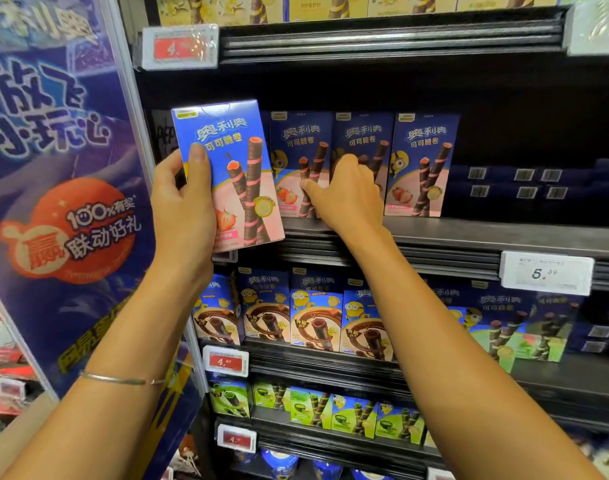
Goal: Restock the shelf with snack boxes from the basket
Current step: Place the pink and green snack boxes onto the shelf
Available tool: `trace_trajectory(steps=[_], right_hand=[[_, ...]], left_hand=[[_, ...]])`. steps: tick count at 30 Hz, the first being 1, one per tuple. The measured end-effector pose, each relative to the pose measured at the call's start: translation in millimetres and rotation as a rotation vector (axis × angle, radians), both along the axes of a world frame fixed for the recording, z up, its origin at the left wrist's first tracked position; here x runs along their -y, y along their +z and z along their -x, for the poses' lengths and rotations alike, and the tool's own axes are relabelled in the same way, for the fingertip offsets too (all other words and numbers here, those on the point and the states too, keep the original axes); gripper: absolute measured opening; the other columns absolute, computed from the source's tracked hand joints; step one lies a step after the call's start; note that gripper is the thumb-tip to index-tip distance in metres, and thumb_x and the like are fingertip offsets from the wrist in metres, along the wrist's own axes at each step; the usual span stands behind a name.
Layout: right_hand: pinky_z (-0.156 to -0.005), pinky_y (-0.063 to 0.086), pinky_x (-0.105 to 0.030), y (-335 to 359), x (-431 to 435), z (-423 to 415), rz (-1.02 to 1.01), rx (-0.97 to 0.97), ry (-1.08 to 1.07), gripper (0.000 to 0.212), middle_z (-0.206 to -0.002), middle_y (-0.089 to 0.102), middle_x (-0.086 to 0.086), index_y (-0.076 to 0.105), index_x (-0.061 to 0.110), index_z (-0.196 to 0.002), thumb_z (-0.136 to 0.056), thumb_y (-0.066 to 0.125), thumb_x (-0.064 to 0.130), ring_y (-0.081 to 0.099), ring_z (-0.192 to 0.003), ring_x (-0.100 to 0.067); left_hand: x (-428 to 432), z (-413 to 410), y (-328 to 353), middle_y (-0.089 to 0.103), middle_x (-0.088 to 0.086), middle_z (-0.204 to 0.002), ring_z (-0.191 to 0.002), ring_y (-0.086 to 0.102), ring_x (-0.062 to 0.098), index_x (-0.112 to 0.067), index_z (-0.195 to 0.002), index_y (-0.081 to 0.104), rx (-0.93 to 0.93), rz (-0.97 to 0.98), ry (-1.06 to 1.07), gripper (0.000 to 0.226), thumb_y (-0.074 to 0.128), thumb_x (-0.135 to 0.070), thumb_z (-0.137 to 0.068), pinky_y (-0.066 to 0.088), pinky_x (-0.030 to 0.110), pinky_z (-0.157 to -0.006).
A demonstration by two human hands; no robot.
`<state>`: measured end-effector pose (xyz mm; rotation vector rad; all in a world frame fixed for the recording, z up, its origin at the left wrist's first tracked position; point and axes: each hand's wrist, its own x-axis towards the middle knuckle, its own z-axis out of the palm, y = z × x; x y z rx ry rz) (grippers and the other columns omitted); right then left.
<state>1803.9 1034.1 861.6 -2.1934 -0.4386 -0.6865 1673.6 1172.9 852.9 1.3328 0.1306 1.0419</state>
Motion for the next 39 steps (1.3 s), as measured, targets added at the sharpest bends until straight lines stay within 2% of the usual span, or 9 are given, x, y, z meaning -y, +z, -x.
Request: trace_trajectory(steps=[4, 9, 15, 18, 22, 25, 29, 35, 39], right_hand=[[-0.07, 0.043, -0.04, -2, 5, 7, 0.009, 0.027, -0.005, 0.057, -0.117, 0.058, -0.01, 0.048, 0.012, -0.118, -0.089, 0.065, 0.059, 0.059, -0.102, -0.034], [-0.077, 0.053, -0.031, 4, 18, 42, -0.36, 0.061, 0.338, 0.04, -0.091, 0.066, 0.01, 0.062, 0.019, -0.103, -0.094, 0.057, 0.058, 0.063, -0.086, -0.005], [-0.069, 0.051, -0.013, 16, 28, 75, -0.195, 0.023, 0.442, 0.032, -0.095, 0.069, 0.009, 0.067, 0.017, -0.105, -0.087, 0.075, 0.042, 0.065, -0.086, -0.002], [-0.077, 0.057, -0.026, 20, 37, 81, -0.239, 0.009, 0.438, 0.027, -0.095, 0.071, 0.003, 0.069, 0.014, -0.104, -0.088, 0.077, 0.035, 0.067, -0.087, -0.006], [-0.081, 0.061, -0.047, 18, 51, 81, -0.419, -0.128, 0.515, 0.03, -0.099, 0.074, -0.005, 0.064, 0.014, -0.112, -0.088, 0.077, 0.025, 0.073, -0.093, -0.017], [-0.077, 0.062, -0.041, 17, 72, 72, -0.493, -0.082, 0.436, 0.031, -0.094, 0.076, -0.003, 0.064, 0.017, -0.114, -0.088, 0.077, 0.024, 0.075, -0.088, -0.015], [-0.078, 0.061, -0.043, 16, 103, 51, -0.582, -0.013, 0.247, 0.028, -0.092, 0.076, -0.005, 0.066, 0.018, -0.111, -0.085, 0.077, 0.024, 0.075, -0.087, -0.02], [-0.076, 0.06, -0.037, 9, 108, 21, -0.5, 0.082, 0.017, 0.024, -0.081, 0.071, 0.005, 0.062, 0.019, -0.107, -0.087, 0.074, 0.021, 0.07, -0.071, -0.005], [-0.083, 0.056, -0.04, 1, 94, 8, -0.368, 0.064, -0.052, 0.021, -0.096, 0.068, 0.002, 0.061, 0.016, -0.107, -0.091, 0.071, 0.025, 0.068, -0.09, -0.019]], left_hand=[[1, -1, -1, 0.08, -0.005, -0.112, -0.095, 0.08, 0.014, -0.012, -0.143, 0.052, 0.006, -0.017, 0.013, 0.046, 0.052, -0.044, -0.11, 0.064, 0.03, -0.071], [7, -4, -2, 0.08, -0.02, -0.091, -0.084, 0.077, 0.004, -0.011, -0.141, 0.051, 0.037, -0.059, 0.044, 0.041, 0.051, -0.039, -0.111, 0.062, 0.023, -0.067], [25, -9, 5, 0.078, -0.015, -0.094, -0.094, 0.077, 0.012, -0.014, -0.139, 0.051, 0.083, -0.049, -0.002, 0.037, 0.05, -0.038, -0.112, 0.065, 0.033, -0.08], [33, -10, 5, 0.073, -0.018, -0.086, -0.08, 0.073, 0.003, -0.006, -0.133, 0.051, 0.12, -0.031, -0.028, 0.041, 0.044, -0.041, -0.114, 0.06, 0.023, -0.067], [35, -11, 4, 0.074, 0.011, -0.127, -0.111, 0.075, 0.023, -0.005, -0.138, 0.05, 0.156, 0.039, -0.155, 0.044, 0.04, -0.041, -0.115, 0.063, 0.04, -0.088], [26, -17, -1, 0.075, -0.002, -0.113, -0.088, 0.072, 0.004, -0.017, -0.135, 0.051, 0.127, -0.056, 0.006, 0.023, 0.05, -0.02, -0.111, 0.057, 0.024, -0.066], [15, -22, -10, 0.073, -0.002, -0.105, -0.073, 0.065, 0.0, -0.019, -0.139, 0.047, 0.099, -0.098, 0.069, 0.031, 0.052, -0.013, -0.109, 0.05, 0.02, -0.054], [11, -26, -12, 0.076, -0.014, -0.094, -0.077, 0.073, 0.0, -0.015, -0.143, 0.046, 0.105, -0.062, 0.063, 0.034, 0.053, -0.014, -0.109, 0.056, 0.021, -0.057], [14, -23, -10, 0.076, -0.016, -0.091, -0.076, 0.074, 0.001, -0.019, -0.141, 0.046, 0.093, -0.079, 0.054, 0.032, 0.053, -0.017, -0.11, 0.053, 0.02, -0.052]])
